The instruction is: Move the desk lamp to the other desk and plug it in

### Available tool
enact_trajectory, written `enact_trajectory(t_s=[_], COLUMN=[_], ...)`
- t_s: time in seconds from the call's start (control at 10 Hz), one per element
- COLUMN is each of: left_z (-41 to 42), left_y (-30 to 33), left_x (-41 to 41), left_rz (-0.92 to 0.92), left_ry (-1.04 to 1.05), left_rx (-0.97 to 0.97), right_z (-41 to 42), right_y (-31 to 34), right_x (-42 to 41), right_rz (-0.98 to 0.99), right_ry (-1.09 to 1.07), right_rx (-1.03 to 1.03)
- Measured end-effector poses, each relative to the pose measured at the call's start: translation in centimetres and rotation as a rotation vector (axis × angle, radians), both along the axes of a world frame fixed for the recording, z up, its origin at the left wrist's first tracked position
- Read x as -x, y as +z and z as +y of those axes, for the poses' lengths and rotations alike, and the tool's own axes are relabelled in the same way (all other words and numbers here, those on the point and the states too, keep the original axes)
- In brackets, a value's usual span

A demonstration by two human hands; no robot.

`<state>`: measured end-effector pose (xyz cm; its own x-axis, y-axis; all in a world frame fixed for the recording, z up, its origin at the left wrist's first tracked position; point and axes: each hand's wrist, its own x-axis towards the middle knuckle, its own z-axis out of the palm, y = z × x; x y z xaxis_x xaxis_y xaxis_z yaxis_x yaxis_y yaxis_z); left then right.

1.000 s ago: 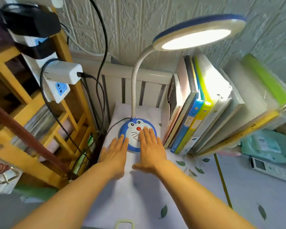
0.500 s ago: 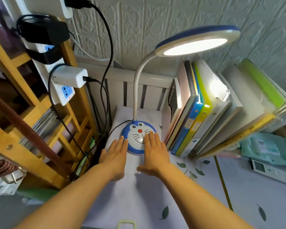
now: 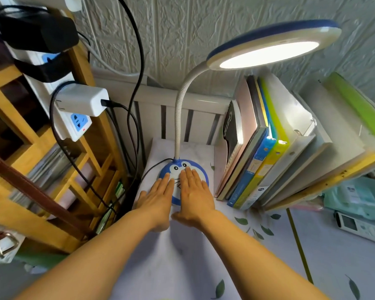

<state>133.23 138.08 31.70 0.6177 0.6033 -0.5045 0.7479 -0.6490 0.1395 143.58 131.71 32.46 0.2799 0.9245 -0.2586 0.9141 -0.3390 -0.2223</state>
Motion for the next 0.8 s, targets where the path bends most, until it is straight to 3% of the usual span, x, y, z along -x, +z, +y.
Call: enact_trajectory(t_s=[0.4,0.7,0.8], left_z=[0.2,-0.1,-0.7], left_y=[-1.0,0.4,1.2], left_x=[0.2,0.5,1.2], left_rz=[-0.066,-0.002,0.012], left_ry=[0.022,0.007,0.018], left_rx=[0.025,-0.069,-0.072], right_z=[0.7,0.8,-0.4], right_y=[-1.5,-0.1,0.1], right_x=[0.1,-1.2,-1.1], right_rz=[-0.021,0.145,0.095], right_ry=[-0.002,-0.046,-0.108], right_rx=[-0.107,-0.013,-0.007])
